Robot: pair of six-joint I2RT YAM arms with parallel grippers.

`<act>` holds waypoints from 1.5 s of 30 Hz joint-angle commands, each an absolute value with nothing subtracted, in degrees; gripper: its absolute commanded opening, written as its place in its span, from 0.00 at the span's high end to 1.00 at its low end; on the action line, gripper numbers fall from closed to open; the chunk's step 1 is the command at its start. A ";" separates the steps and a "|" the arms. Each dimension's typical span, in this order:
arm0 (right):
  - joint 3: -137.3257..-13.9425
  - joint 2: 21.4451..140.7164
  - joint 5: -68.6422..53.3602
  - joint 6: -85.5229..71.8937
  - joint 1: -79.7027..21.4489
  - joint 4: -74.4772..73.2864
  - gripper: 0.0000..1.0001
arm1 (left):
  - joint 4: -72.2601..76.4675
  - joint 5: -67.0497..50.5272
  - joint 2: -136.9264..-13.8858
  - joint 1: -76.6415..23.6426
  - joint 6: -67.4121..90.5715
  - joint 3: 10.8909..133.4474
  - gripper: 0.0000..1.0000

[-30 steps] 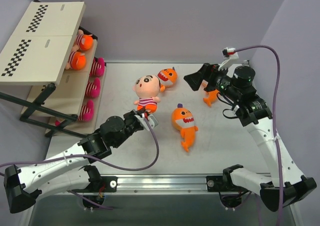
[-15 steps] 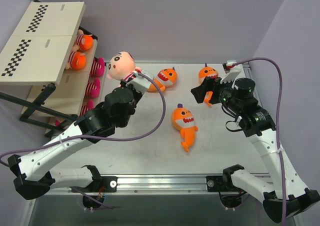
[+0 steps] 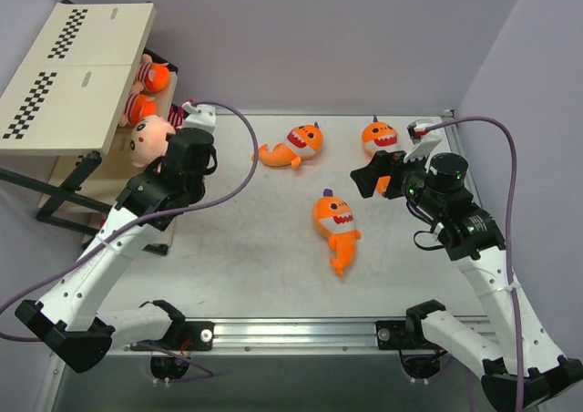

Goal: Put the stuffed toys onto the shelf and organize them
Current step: Place the stuffed toy onto shelf

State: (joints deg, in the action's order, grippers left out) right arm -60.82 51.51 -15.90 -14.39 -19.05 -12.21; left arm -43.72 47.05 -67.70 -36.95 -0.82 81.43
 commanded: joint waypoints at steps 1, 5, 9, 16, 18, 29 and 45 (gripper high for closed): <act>-60.29 50.71 -15.64 -13.27 -18.63 -10.28 0.01 | -47.20 45.79 -65.74 -32.18 2.11 84.02 0.98; -59.59 50.45 -16.26 -13.27 -18.63 -10.11 0.00 | -49.56 45.88 -64.86 -28.41 2.72 83.94 0.97; -58.45 49.57 -16.87 -13.18 -18.55 -9.41 0.01 | -50.01 44.65 -64.78 -24.27 2.02 83.67 0.98; -56.25 47.46 -18.54 -13.80 -18.63 -8.26 0.01 | -47.56 41.57 -66.88 -16.44 -1.39 83.94 0.98; -55.73 46.94 -18.89 -14.06 -18.55 -7.91 0.01 | -46.59 42.18 -67.50 -15.56 -2.02 83.76 0.97; -52.21 44.83 -21.27 -14.41 -18.72 -5.54 0.01 | -41.75 46.49 -73.30 -12.48 -6.94 85.08 0.97; -50.80 43.51 -20.92 -13.80 -20.48 -4.57 0.01 | -35.60 47.11 -78.65 -6.86 -11.95 85.43 0.91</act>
State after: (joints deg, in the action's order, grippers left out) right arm -51.05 43.72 -20.43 -14.24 -19.97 -7.09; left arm -40.01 46.28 -76.86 -8.47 -10.20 82.19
